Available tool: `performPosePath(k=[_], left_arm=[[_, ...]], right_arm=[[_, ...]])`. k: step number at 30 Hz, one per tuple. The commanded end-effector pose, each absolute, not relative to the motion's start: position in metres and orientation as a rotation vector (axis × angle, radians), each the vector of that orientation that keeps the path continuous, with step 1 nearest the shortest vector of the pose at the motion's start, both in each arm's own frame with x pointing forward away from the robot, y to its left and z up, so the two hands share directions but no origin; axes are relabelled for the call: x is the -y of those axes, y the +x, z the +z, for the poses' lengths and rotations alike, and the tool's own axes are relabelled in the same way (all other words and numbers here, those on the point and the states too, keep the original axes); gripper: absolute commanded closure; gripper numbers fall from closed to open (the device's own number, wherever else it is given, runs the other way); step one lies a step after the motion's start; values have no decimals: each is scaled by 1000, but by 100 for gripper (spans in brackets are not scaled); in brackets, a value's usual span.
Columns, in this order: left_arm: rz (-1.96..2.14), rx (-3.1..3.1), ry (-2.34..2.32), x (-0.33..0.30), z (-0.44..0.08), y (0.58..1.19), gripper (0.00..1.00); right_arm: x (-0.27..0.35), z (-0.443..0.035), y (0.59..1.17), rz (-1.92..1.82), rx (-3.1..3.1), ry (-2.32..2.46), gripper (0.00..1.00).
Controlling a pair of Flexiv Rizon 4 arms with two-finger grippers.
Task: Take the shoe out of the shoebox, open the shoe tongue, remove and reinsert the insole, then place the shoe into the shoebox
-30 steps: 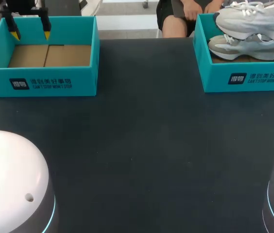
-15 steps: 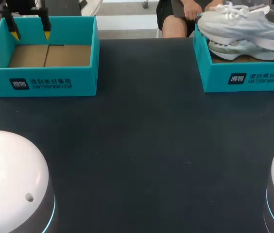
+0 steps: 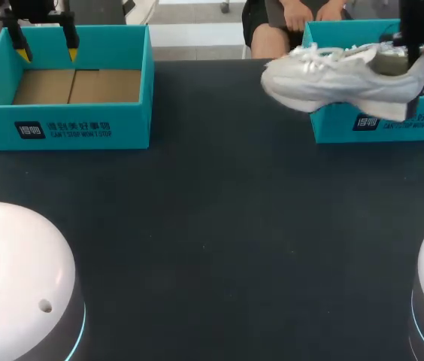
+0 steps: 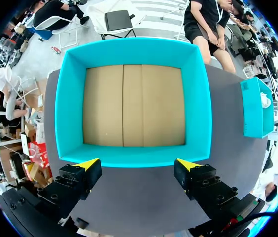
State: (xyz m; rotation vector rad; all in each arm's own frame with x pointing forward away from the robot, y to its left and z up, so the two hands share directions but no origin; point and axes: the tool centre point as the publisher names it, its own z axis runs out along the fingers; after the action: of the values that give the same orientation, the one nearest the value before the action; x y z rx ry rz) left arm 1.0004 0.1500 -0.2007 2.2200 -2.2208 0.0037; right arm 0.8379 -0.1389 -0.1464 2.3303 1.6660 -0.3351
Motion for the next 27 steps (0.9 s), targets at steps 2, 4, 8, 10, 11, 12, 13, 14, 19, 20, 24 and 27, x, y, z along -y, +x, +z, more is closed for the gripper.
performPosePath(k=[2,4,8,10,11,12,13,14,19,20,24,27], left_arm=[[3,2221,2221,-150,-201,1000,0],[3,2221,2221,-150,-201,1000,0],[3,2221,2221,-150,-201,1000,0],[3,2221,2221,-150,-201,1000,0],[3,2221,2221,-150,-201,1000,0],[3,2221,2221,-150,-201,1000,0],[3,2221,2221,-150,-201,1000,0],[3,2221,2221,-150,-201,1000,0],[3,2221,2221,-150,-201,1000,0],[3,2221,2221,-150,-201,1000,0],[3,2221,2221,-150,-201,1000,0],[3,2221,2221,-150,-201,1000,0]], right_arm=[[103,-141,792,-312,-1615,2303,100],[90,-139,783,-309,-1616,2304,100],[75,-139,772,-285,-1608,2339,100],[75,-139,772,-285,-1608,2339,100],[75,-139,772,-285,-1608,2339,100],[75,-139,772,-285,-1608,2339,100],[75,-139,772,-285,-1608,2339,100],[75,-139,772,-285,-1608,2339,100],[75,-139,772,-285,-1608,2339,100],[75,-139,772,-285,-1608,2339,100],[75,-139,772,-285,-1608,2339,100],[75,-139,772,-285,-1608,2339,100]])
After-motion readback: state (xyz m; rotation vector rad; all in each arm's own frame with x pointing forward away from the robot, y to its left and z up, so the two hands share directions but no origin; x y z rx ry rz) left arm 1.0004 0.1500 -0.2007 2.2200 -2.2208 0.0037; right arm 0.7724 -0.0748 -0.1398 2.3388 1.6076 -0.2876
